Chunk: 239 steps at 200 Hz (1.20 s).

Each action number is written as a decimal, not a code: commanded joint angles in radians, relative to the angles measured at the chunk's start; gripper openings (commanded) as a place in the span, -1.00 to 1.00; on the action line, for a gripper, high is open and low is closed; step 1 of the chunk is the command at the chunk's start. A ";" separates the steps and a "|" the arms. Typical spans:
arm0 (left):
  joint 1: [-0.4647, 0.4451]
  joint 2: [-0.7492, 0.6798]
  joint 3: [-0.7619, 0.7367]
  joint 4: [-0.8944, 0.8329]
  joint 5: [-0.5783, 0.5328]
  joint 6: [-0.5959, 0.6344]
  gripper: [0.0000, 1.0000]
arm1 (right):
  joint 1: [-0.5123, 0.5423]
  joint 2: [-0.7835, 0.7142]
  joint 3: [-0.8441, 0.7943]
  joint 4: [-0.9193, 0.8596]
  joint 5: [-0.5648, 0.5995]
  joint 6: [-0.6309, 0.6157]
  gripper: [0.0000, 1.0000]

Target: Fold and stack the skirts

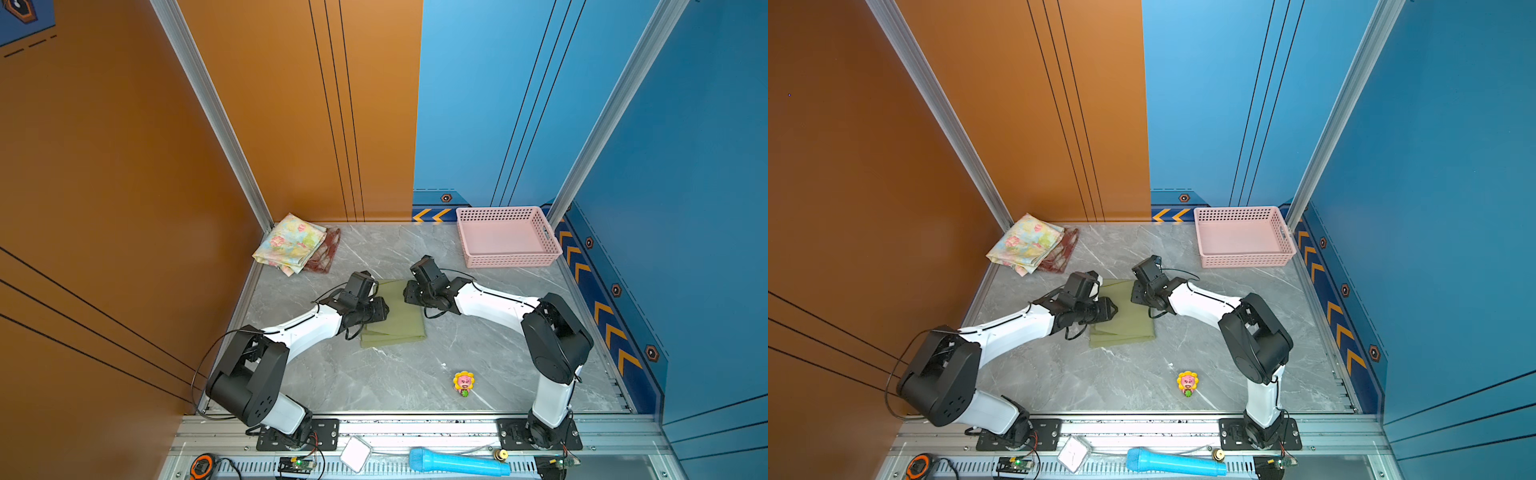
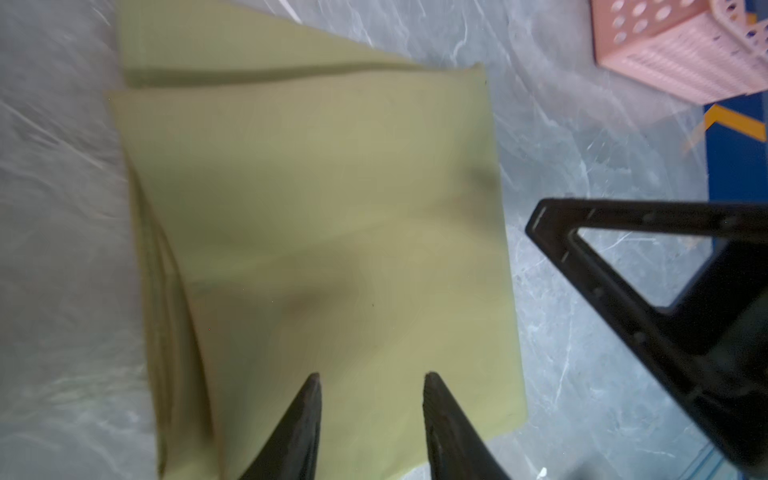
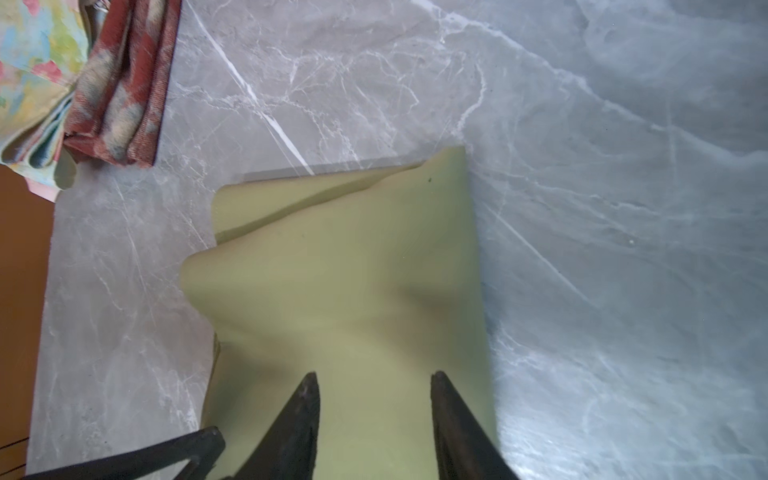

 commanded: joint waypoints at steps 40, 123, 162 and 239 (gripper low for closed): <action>-0.010 0.044 -0.113 0.014 -0.057 0.015 -0.61 | 0.018 0.010 -0.073 -0.041 0.070 -0.031 -0.15; -0.001 0.077 -0.193 0.087 -0.042 -0.010 -0.87 | 0.054 0.000 -0.124 -0.073 0.155 -0.060 -0.38; -0.002 0.067 -0.207 0.092 -0.043 -0.011 -0.88 | 0.052 -0.055 -0.067 -0.122 0.185 -0.118 -0.49; 0.005 0.064 -0.210 0.098 -0.036 -0.016 -0.91 | 0.093 0.000 -0.041 -0.115 0.126 -0.099 -0.65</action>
